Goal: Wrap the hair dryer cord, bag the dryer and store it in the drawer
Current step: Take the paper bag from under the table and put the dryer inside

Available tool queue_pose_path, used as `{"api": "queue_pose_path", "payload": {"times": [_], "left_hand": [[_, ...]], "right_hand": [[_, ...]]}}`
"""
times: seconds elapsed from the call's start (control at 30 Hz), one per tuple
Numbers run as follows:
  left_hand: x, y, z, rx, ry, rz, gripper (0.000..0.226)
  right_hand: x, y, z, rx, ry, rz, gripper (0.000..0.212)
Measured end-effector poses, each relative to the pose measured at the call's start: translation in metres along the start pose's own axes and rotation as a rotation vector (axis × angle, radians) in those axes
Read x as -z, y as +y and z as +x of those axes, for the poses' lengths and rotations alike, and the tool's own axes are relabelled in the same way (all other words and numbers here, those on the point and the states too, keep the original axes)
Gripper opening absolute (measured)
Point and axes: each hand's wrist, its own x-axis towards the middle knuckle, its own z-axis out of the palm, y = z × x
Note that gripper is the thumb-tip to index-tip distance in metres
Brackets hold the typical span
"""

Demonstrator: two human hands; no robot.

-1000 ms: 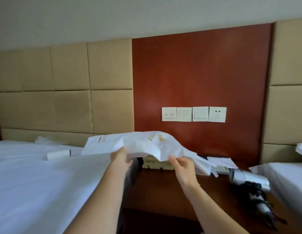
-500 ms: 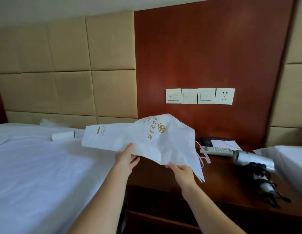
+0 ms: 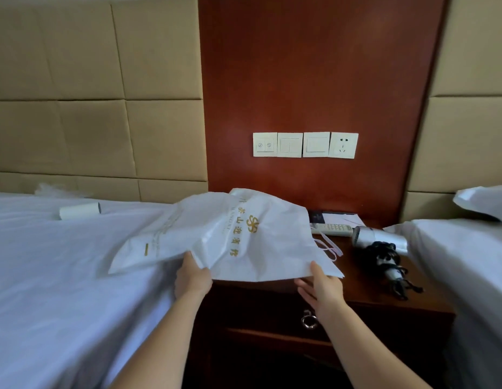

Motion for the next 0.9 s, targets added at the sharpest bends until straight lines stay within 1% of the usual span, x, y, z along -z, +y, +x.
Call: {"api": "queue_pose_path", "payload": {"times": [0.07, 0.1, 0.17, 0.2, 0.27, 0.33, 0.4, 0.47, 0.53, 0.6, 0.63, 0.7, 0.77, 0.87, 0.9], "left_hand": [[0.003, 0.007, 0.004, -0.135, -0.019, 0.081, 0.041], [0.005, 0.011, 0.008, -0.204, -0.033, 0.119, 0.044], [0.009, 0.018, 0.018, -0.313, -0.047, 0.229, 0.048], [0.012, 0.022, 0.025, -0.35, -0.039, 0.278, 0.049], [0.017, 0.029, 0.041, -0.4, -0.031, 0.344, 0.051], [0.021, 0.042, 0.056, -0.457, -0.033, 0.333, 0.051], [0.023, 0.061, 0.073, -0.509, -0.025, 0.24, 0.048], [0.027, 0.084, 0.092, -0.544, 0.0, 0.131, 0.048], [0.028, 0.109, 0.109, -0.589, 0.045, 0.02, 0.047], [0.027, 0.133, 0.117, -0.623, 0.111, -0.123, 0.04], [0.026, 0.144, 0.118, -0.64, 0.157, -0.194, 0.038], [0.024, 0.157, 0.117, -0.657, 0.236, -0.295, 0.038], [0.022, 0.154, 0.114, -0.623, 0.274, -0.36, 0.04], [0.022, 0.125, 0.11, -0.447, 0.255, -0.341, 0.04], [0.022, 0.112, 0.109, -0.363, 0.224, -0.303, 0.041]], "right_hand": [[0.007, -0.004, 0.009, 0.02, 0.029, 0.059, 0.032], [0.01, -0.006, 0.014, 0.03, 0.047, 0.072, 0.031], [0.015, -0.011, 0.027, 0.033, 0.078, 0.057, 0.029], [0.017, -0.012, 0.033, 0.023, 0.069, 0.046, 0.032], [0.017, -0.015, 0.043, -0.007, -0.01, 0.025, 0.036], [0.012, -0.02, 0.046, -0.051, -0.142, -0.07, 0.025], [0.003, -0.025, 0.052, -0.046, -0.232, -0.168, 0.016], [-0.009, -0.028, 0.06, 0.056, -0.242, -0.194, 0.015], [-0.021, -0.03, 0.061, 0.251, -0.202, -0.204, 0.014], [-0.033, -0.029, 0.058, 0.468, -0.144, -0.201, 0.012], [-0.039, -0.027, 0.054, 0.546, -0.116, -0.199, 0.012], [-0.049, -0.022, 0.047, 0.637, -0.083, -0.201, 0.014], [-0.054, -0.015, 0.045, 0.647, -0.076, -0.206, 0.015], [-0.055, 0.005, 0.047, 0.55, -0.101, -0.295, 0.008], [-0.055, 0.011, 0.049, 0.508, -0.097, -0.364, 0.015]]}}
